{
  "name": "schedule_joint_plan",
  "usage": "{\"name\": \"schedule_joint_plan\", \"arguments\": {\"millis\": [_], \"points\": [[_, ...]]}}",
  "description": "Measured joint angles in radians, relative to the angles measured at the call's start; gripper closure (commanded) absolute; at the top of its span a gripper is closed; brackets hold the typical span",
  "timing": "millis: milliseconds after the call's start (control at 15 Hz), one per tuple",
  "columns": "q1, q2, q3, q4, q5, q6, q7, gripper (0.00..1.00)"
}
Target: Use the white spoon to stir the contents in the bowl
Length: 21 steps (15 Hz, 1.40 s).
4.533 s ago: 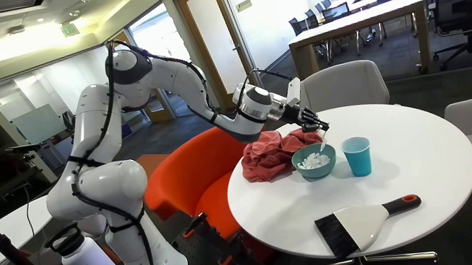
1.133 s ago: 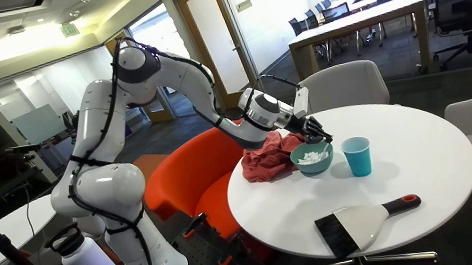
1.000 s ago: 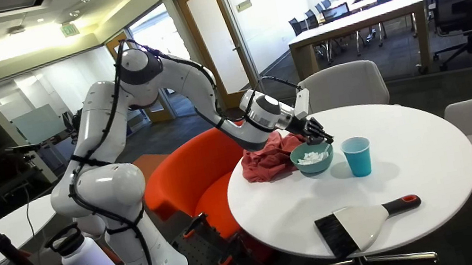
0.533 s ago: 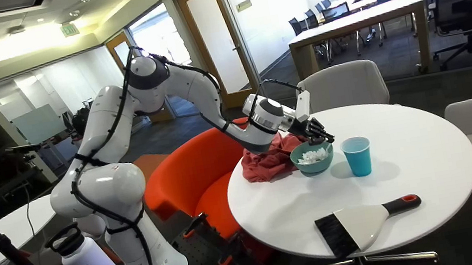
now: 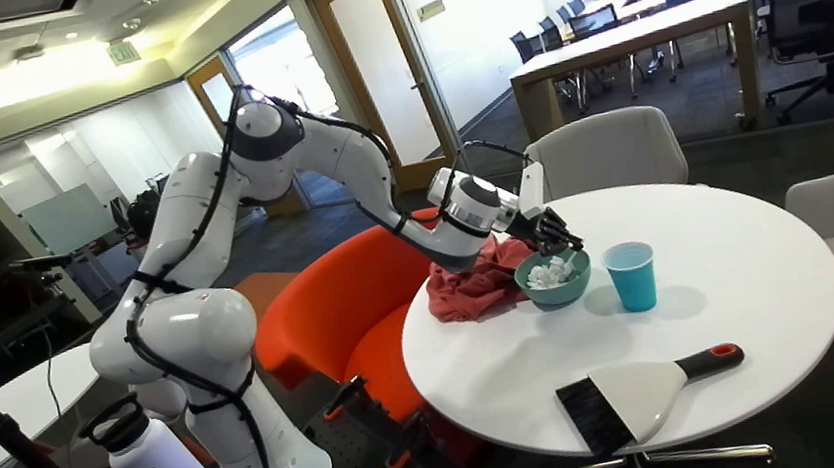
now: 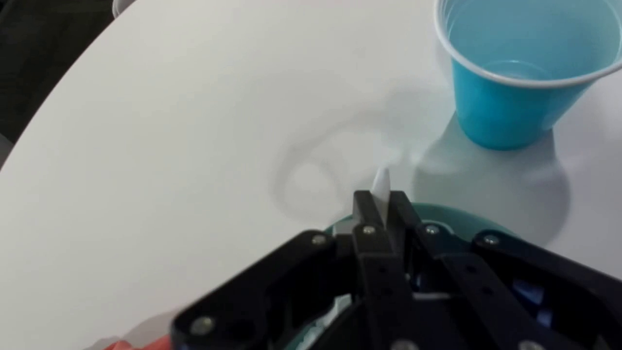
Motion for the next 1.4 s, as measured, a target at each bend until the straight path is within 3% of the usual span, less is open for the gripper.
{"name": "schedule_joint_plan", "arguments": {"millis": [867,1200,1400], "points": [[-0.259,-0.217,0.317,-0.063,-0.064,-0.013,-0.06,0.97],[-0.456,-0.351,0.541,-0.124,-0.15,-0.201,-0.122,0.97],[-0.535,-0.393,0.631,-0.133,-0.155,-0.338,-0.176,0.97]]}}
